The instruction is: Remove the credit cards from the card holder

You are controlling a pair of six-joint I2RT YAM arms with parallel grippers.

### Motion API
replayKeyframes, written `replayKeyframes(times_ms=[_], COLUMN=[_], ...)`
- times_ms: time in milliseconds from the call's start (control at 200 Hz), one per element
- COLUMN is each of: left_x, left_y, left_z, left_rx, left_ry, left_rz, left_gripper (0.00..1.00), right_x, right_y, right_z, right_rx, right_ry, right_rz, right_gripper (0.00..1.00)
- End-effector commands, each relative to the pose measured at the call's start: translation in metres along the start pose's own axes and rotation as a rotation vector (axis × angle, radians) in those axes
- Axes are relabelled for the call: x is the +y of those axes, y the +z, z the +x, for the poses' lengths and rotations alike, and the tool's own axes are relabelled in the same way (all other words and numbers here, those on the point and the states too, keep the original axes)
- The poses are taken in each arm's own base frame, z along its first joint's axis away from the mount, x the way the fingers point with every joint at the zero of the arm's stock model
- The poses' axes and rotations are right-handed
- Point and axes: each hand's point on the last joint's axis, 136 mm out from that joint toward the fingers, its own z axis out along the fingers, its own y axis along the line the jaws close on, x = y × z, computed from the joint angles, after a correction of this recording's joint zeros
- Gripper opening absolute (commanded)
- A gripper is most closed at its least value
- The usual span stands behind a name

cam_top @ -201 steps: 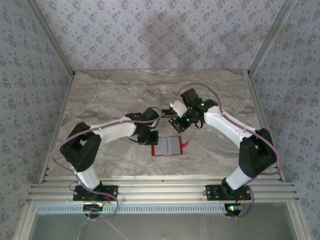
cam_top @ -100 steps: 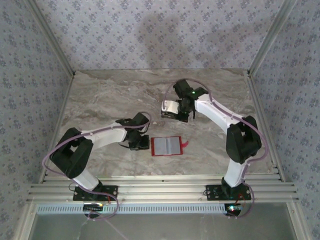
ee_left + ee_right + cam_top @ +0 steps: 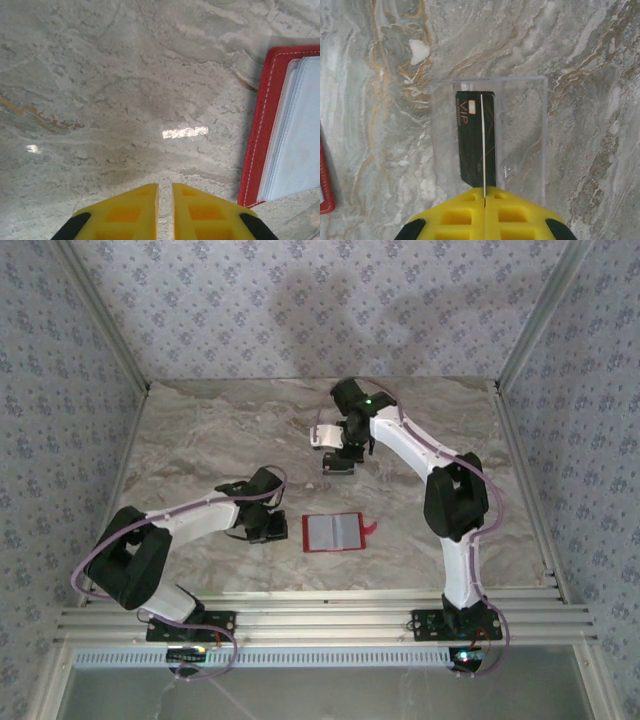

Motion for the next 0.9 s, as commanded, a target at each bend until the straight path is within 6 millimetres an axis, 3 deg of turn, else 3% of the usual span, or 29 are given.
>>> replayKeyframes(times_ms=[0, 665, 894], left_x=[-0.002, -0.002, -0.003], left_y=[-0.006, -0.002, -0.004], left_z=[-0.001, -0.004, -0.005], left_rx=[-0.006, 0.015, 0.013], left_ry=[-0.017, -0.025, -0.019], left_rz=[0.023, 0.025, 0.026], left_gripper=[0.16, 0.16, 0.16], right_x=[0.005, 0.017, 0.006], right_y=[0.006, 0.044, 0.047], right_z=[0.010, 0.027, 0.023], right_rx=[0.051, 0.091, 0.088], right_ry=[-0.145, -0.127, -0.105], right_rz=[-0.056, -0.159, -0.109], right_gripper=[0.00, 0.00, 0.14])
